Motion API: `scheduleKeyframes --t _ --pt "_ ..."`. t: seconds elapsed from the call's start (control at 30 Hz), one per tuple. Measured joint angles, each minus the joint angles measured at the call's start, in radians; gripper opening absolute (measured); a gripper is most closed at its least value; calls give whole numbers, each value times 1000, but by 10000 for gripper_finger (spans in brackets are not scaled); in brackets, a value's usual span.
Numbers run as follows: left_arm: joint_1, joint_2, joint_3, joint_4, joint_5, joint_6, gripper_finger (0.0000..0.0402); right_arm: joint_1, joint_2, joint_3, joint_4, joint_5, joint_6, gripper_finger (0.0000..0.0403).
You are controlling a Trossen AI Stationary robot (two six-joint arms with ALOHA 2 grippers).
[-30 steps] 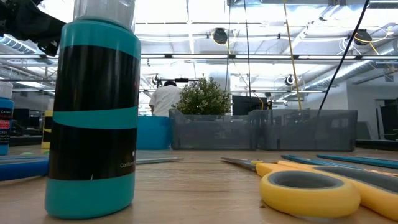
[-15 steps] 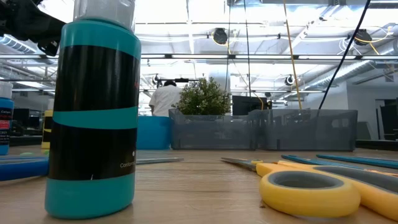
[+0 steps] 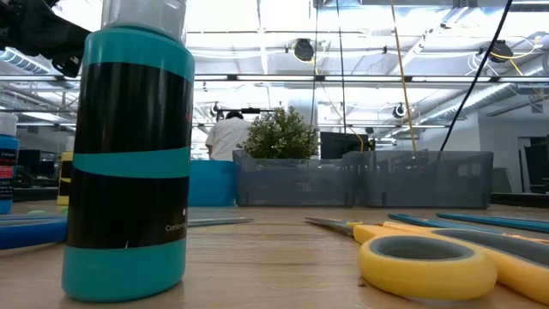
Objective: Pick & Place Paint Supplies
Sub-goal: Put the green paint bottle into the blue bin
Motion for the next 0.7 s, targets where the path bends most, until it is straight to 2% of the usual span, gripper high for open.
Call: scheduleKeyframes --t 0.3,0.43,0.7 --pt "0 0 0 0 0 0 37 0 0 0 4 17 -3 143" --pt "0 0 0 0 0 0 37 0 0 0 17 54 -6 136" --pt "0 0 0 0 0 0 37 0 0 0 34 56 -6 136"
